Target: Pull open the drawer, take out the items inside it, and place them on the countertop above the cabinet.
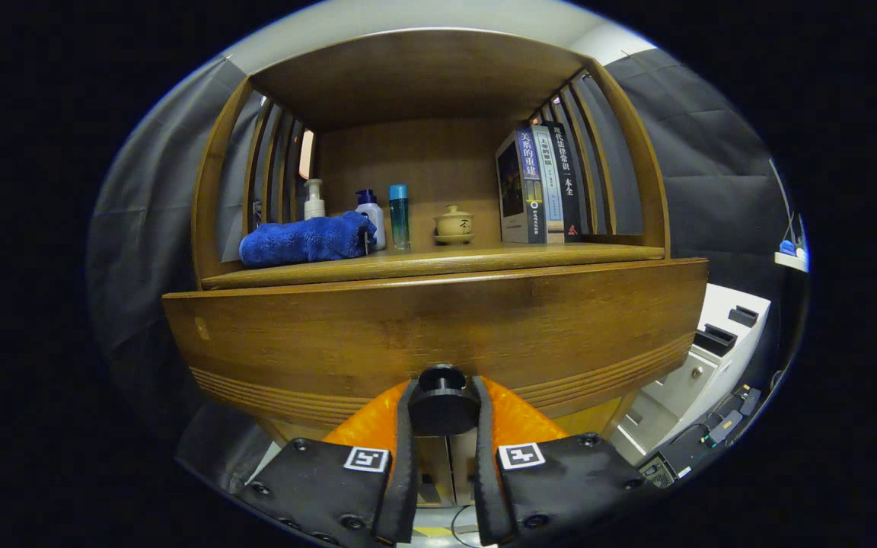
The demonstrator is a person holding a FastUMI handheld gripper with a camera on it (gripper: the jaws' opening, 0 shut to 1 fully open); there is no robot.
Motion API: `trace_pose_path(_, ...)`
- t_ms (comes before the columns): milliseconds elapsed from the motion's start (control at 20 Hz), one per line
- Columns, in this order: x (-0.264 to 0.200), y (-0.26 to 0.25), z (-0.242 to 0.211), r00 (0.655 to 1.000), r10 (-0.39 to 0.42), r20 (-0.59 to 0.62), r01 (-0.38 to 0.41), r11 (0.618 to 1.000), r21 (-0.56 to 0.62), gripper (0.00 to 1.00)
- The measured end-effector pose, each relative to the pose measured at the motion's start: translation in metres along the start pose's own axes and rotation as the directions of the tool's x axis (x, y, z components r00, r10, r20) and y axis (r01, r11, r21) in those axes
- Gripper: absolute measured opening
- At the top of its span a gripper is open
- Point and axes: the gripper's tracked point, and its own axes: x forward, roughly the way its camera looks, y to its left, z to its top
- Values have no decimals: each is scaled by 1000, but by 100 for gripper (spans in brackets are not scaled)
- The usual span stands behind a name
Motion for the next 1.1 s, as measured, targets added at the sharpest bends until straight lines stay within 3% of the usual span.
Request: trace_pose_path(1100,-71,-1,-18,1000,3,-18,-3,1000,4,39)
